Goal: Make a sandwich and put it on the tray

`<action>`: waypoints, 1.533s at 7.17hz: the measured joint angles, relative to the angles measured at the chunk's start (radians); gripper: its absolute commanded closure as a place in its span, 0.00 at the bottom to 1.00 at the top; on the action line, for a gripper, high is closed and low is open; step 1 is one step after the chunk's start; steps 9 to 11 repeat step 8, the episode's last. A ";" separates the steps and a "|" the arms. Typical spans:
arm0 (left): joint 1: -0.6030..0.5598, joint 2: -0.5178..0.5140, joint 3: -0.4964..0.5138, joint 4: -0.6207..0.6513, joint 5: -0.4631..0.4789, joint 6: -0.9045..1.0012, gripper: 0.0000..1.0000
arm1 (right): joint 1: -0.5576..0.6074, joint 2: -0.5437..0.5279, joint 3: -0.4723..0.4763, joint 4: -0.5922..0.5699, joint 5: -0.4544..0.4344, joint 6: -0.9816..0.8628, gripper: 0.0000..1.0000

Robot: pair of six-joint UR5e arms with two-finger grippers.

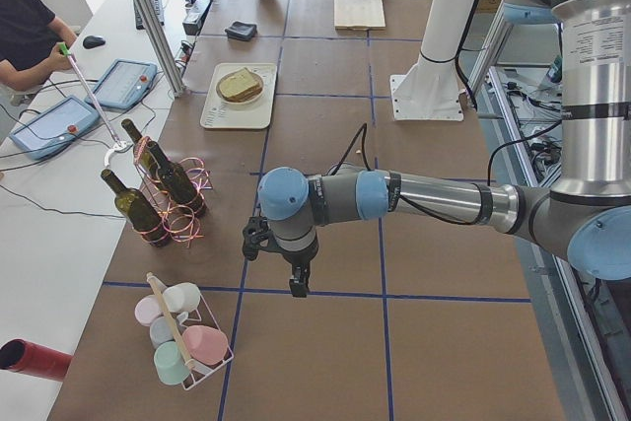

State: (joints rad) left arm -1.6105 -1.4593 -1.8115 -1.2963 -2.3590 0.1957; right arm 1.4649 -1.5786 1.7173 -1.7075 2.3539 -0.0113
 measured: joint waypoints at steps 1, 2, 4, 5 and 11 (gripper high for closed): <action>0.002 0.001 0.002 -0.004 -0.007 0.002 0.00 | 0.000 0.000 0.000 0.001 0.000 0.000 0.00; 0.003 0.001 0.006 -0.012 -0.010 0.001 0.00 | 0.000 0.003 0.002 0.001 0.001 0.001 0.00; 0.005 -0.001 0.014 -0.024 -0.012 0.002 0.00 | 0.000 0.011 0.007 0.002 0.001 0.002 0.00; 0.007 -0.003 0.023 -0.038 -0.013 0.002 0.00 | 0.000 0.014 0.009 0.002 0.001 0.002 0.00; 0.012 -0.017 0.052 -0.059 -0.017 0.002 0.00 | 0.001 0.015 0.018 0.000 0.005 0.001 0.00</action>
